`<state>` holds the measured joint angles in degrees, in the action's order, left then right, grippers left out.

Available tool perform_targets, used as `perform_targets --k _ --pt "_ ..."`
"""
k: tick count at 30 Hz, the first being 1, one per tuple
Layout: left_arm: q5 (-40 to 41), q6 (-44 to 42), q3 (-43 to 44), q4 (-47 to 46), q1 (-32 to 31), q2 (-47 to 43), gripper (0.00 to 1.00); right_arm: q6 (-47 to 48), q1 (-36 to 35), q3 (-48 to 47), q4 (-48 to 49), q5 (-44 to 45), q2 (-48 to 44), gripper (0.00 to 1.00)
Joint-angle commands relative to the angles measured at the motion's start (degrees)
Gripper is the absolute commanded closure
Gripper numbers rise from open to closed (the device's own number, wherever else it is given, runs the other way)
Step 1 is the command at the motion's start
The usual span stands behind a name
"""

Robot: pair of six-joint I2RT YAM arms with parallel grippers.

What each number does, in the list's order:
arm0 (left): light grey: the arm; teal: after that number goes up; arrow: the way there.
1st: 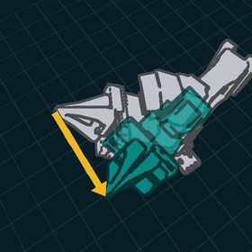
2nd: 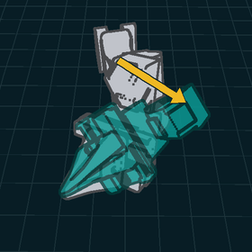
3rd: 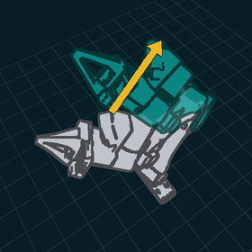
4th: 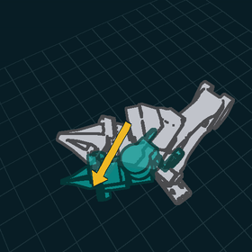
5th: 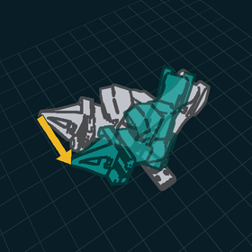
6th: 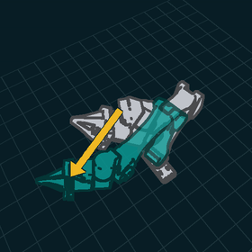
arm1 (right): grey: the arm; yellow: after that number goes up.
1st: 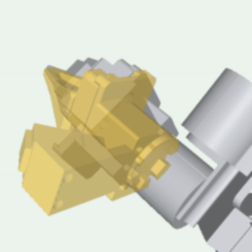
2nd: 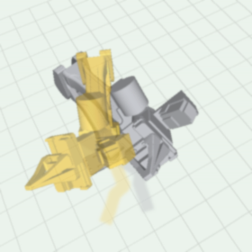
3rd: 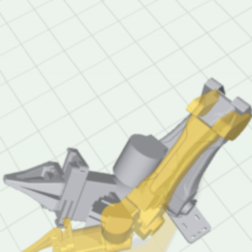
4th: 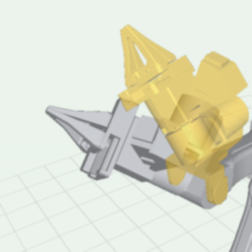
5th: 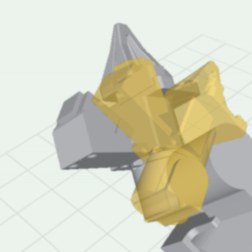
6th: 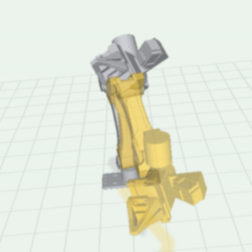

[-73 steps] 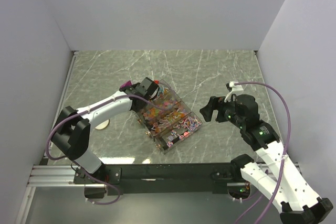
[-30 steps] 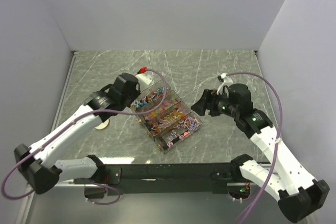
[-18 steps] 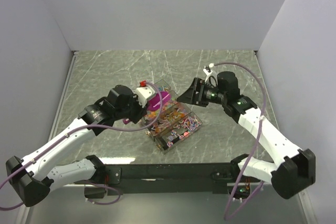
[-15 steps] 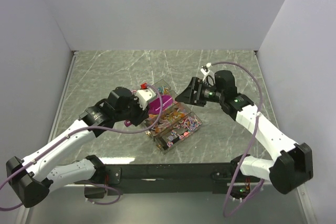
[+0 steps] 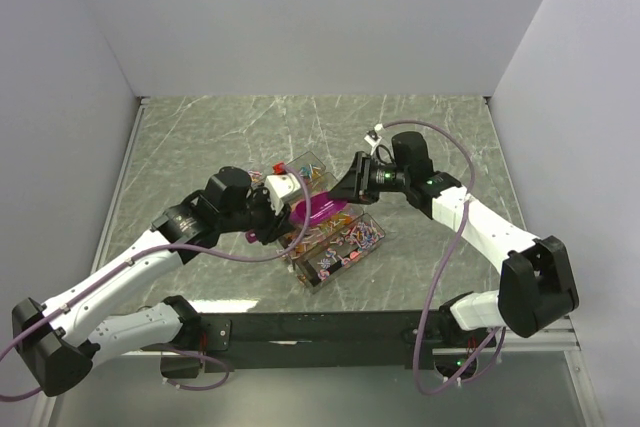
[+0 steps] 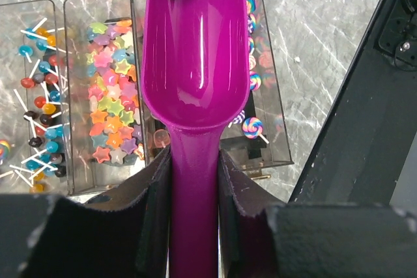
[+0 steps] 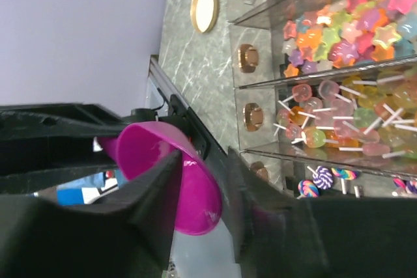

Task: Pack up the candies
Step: Scoop the fake candies from the storage box.

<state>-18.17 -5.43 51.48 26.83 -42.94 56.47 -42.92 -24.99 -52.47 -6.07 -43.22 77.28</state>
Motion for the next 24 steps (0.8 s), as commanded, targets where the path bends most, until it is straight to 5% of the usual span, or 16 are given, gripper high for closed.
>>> perform_targets --k 1,10,13,19,24 --pt "-3.4 -2.0 -0.6 -4.2 -0.5 -1.0 0.99 -0.2 -0.3 -0.4 4.0 -3.1 -0.5 0.65" --pt "-2.2 -2.3 -3.0 -6.5 -0.5 -2.5 0.99 -4.8 -0.1 6.1 11.4 -9.9 -2.4 1.0" --pt "-2.1 -2.0 -4.0 -8.0 -0.5 -3.7 0.98 -8.0 0.8 8.6 15.8 -11.4 -3.3 1.0" --pt "-2.0 -0.8 -8.4 -11.7 -0.4 -7.4 0.49 -10.4 3.2 10.6 19.6 -12.9 -4.3 1.0" --pt "-1.6 0.4 -11.4 -13.8 -0.2 -10.1 0.29 -8.9 3.5 10.9 18.9 -13.3 -4.5 1.0"
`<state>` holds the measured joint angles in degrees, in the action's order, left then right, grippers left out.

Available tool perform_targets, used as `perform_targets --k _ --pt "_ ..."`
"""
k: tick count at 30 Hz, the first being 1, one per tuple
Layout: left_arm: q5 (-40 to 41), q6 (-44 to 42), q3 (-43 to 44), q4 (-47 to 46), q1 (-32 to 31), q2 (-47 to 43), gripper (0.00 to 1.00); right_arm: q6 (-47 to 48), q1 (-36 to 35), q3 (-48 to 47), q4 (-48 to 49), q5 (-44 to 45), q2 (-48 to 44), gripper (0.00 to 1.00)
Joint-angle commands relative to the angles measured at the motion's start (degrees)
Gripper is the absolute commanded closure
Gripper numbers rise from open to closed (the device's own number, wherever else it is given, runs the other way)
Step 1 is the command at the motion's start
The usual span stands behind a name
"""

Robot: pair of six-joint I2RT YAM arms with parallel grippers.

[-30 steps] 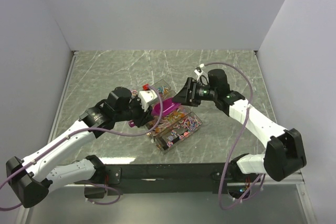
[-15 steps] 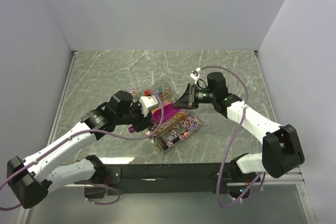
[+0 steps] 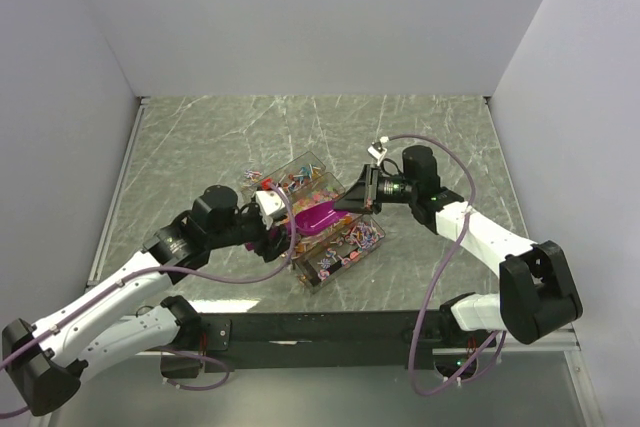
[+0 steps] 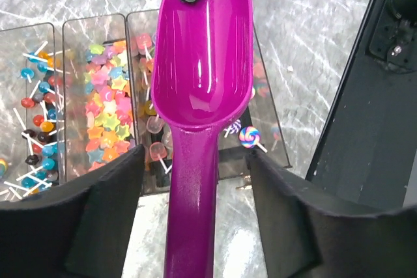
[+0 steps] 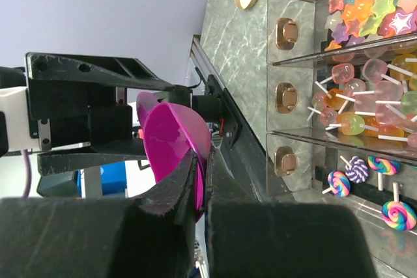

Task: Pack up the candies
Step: Scoop the fake candies from the storage box.

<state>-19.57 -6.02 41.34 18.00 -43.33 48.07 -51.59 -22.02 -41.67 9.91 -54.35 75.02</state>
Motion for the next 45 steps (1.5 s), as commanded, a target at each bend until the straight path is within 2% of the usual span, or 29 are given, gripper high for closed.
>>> perform_targets --k 1,5,11,23,30,33,34,35,38,42,45 --pt "-1.0 1.2 -1.6 -5.3 0.4 -2.1 0.28 -0.3 0.8 0.4 3.3 -2.4 -2.3 1.0" --pt "-4.0 1.6 -3.4 -6.4 2.3 -4.7 0.28 -1.6 1.7 2.4 6.5 -3.9 -2.6 1.0" --pt "-12.7 1.2 -3.9 -5.2 8.5 -4.9 0.38 4.4 2.9 1.7 1.2 -4.9 -2.7 1.0" --pt "-17.8 -0.5 -2.2 -3.6 8.6 0.3 0.38 2.0 3.7 3.3 5.2 -6.6 -1.1 1.0" --pt "-17.5 0.8 -2.7 -5.5 8.6 -0.5 0.52 2.2 3.7 3.8 5.4 -6.6 -0.5 1.0" --pt "-17.1 1.9 -3.3 -6.6 8.6 -1.8 0.68 1.6 4.0 4.5 6.6 -6.9 0.1 1.0" --pt "-16.8 2.4 -3.4 -6.7 8.7 -2.2 0.84 1.2 4.1 4.7 7.0 -6.9 0.3 1.0" --pt "-16.4 2.7 -3.6 -7.1 8.6 -2.5 0.88 0.8 4.2 5.0 7.8 -7.0 0.3 1.0" --pt "-15.8 3.8 -4.0 -7.8 8.6 -3.5 0.92 1.7 4.3 5.1 6.7 -6.4 0.6 1.0" --pt "-15.0 5.6 -3.9 -9.3 8.6 -4.9 0.87 5.8 4.3 4.4 1.3 -4.9 1.4 1.0" --pt "-13.0 9.4 -3.6 -10.3 8.7 -6.1 0.88 9.9 4.3 3.8 -3.4 -2.5 1.7 0.99"
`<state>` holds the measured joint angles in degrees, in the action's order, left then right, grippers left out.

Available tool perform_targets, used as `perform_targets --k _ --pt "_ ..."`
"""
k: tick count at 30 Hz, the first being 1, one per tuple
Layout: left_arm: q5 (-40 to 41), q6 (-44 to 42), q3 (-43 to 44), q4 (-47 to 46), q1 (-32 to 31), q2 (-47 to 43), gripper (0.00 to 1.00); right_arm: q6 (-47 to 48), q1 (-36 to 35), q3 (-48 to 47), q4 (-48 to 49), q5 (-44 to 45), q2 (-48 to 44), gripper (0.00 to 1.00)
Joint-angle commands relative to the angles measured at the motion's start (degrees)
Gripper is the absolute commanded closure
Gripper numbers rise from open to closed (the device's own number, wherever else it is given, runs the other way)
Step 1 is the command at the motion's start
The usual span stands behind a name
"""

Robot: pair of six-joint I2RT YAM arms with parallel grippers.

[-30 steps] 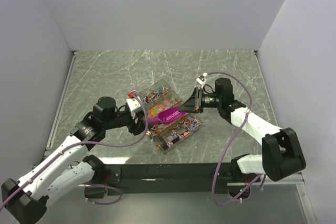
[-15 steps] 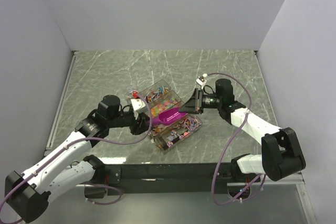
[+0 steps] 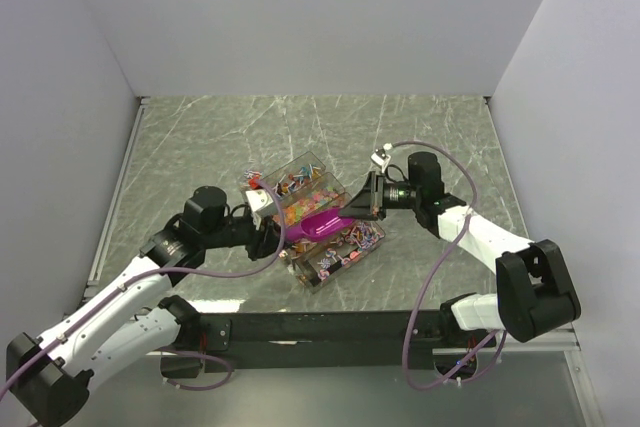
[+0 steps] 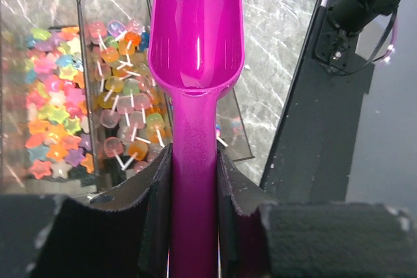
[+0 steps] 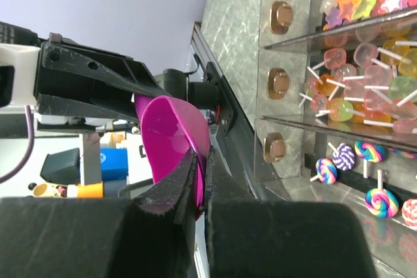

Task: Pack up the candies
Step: Scoop the fake candies from the storage box.

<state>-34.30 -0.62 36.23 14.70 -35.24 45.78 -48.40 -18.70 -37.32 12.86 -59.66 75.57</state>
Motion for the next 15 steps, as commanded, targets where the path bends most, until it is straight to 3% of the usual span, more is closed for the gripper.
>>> perform_targets --k 1,3,8,11,15 --pt "3.0 5.6 1.5 -7.4 0.5 -4.5 0.91 7.5 0.9 -0.7 -7.3 3.3 1.2 0.98" --pt "6.0 6.7 1.5 -7.2 0.5 -5.0 0.99 9.7 1.0 -1.0 -9.6 4.6 1.4 0.88" --pt "10.6 8.4 3.8 -2.6 0.5 -3.9 0.99 16.0 1.1 -4.2 -18.4 10.5 -0.2 0.55" --pt "12.3 7.9 5.2 1.2 0.5 -2.8 0.99 23.2 1.0 -8.9 -29.2 19.6 -2.7 0.47" --pt "15.1 6.3 7.3 5.9 0.5 -1.0 0.99 29.2 0.4 -11.6 -37.5 39.0 -5.3 0.46"
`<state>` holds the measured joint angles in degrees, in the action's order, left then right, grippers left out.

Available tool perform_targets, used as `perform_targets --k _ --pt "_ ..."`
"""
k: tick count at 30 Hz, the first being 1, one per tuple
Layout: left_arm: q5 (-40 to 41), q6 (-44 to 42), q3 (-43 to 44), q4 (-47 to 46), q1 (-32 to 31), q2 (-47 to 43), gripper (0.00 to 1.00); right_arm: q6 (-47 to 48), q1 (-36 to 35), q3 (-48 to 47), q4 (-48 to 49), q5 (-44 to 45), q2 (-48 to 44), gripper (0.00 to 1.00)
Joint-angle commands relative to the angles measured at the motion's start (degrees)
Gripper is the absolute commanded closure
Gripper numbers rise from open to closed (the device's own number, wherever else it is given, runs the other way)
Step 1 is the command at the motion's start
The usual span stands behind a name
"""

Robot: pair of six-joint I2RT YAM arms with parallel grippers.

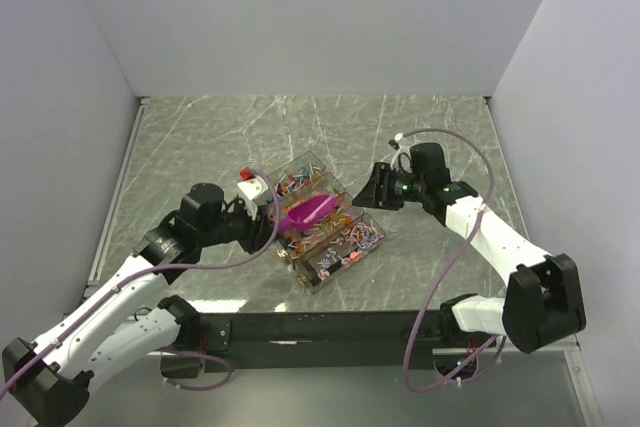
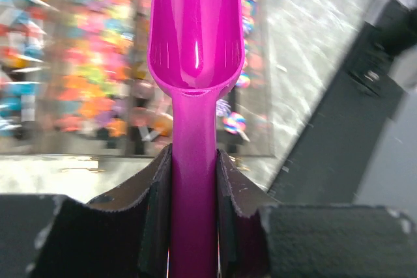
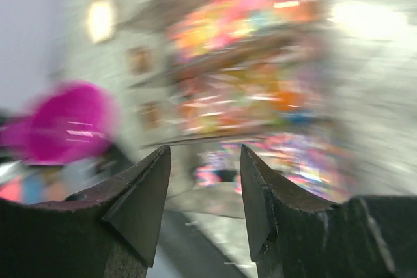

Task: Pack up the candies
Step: Scoop the fake candies from the storage box.

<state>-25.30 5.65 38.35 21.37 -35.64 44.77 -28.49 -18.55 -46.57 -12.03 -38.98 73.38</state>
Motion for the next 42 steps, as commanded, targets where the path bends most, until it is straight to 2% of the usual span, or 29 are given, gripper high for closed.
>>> perform_targets --k 1,4,7,13,17,21,22,26,30,32,38,42 --pt "6.7 -1.2 5.7 0.2 0.9 1.2 0.99 11.0 -0.4 -2.9 -13.7 21.5 -3.2 0.46" --pt "9.8 -3.6 8.0 3.9 0.9 3.1 0.99 12.8 -3.8 -3.4 -17.5 31.6 -2.9 0.46" --pt "11.1 -5.0 11.3 7.5 0.9 5.0 0.99 13.7 -5.8 -2.4 -18.6 36.2 -2.2 0.47" --pt "11.7 -9.7 14.6 13.4 0.9 8.1 0.99 15.1 -8.0 -2.1 -17.3 38.0 0.4 0.52" --pt "11.6 -10.3 16.2 15.5 0.9 8.6 0.99 16.1 -9.4 -3.1 -16.7 38.9 3.6 0.6" --pt "10.5 -10.6 17.3 17.5 0.8 9.2 0.99 17.1 -10.7 -4.0 -16.6 40.1 6.5 0.64" --pt "10.7 -10.6 17.4 17.9 0.8 9.7 0.99 17.1 -10.9 -4.5 -16.7 40.5 7.0 0.67" --pt "10.9 -10.5 17.9 20.5 0.6 11.1 0.99 17.5 -11.2 -5.8 -18.5 42.8 8.8 0.87" --pt "11.3 -10.6 19.3 21.8 -0.5 11.9 0.99 20.3 -11.2 -7.4 -21.2 48.2 9.3 0.92" --pt "11.4 -11.0 20.4 22.5 -1.0 12.9 0.99 22.1 -11.2 -8.0 -22.8 52.0 9.5 0.97" --pt "14.7 -11.9 22.8 26.4 -5.3 16.8 0.99 26.2 -11.4 -6.1 -21.4 57.8 7.5 1.0" --pt "18.3 -11.8 25.2 30.0 -8.6 20.5 0.99 26.4 -11.5 -5.8 -21.4 57.6 7.2 1.0"
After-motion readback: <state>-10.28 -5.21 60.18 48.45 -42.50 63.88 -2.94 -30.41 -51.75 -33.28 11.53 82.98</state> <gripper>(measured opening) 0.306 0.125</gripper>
